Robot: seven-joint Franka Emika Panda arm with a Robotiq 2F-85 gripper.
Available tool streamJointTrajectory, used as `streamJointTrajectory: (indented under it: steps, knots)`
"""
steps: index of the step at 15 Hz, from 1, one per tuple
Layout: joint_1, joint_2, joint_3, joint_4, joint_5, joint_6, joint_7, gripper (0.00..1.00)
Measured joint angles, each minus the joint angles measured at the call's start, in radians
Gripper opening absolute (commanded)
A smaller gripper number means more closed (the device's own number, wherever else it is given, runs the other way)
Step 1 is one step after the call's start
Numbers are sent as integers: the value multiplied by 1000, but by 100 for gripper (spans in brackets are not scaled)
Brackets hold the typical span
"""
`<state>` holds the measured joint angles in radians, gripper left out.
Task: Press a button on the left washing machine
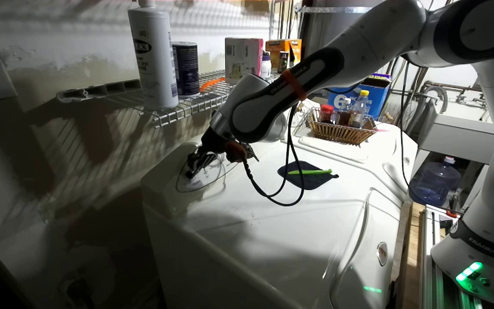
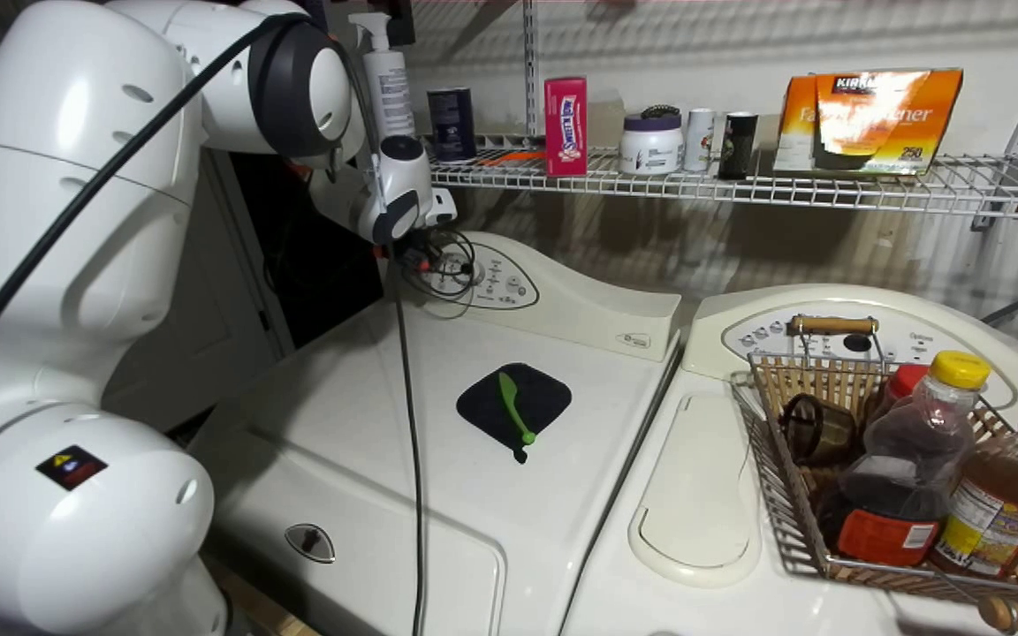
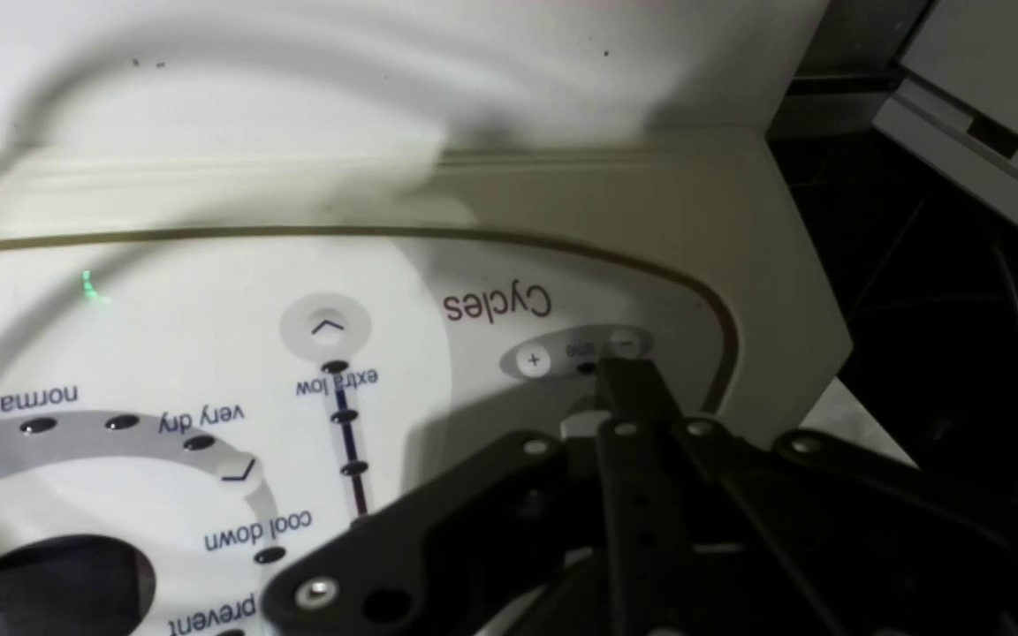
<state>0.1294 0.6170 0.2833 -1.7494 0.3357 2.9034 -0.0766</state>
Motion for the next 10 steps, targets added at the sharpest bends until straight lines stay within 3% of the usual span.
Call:
streamJointTrajectory:
  steps: [10]
  knots:
    - [63, -4, -70, 6, -109, -12, 55, 0]
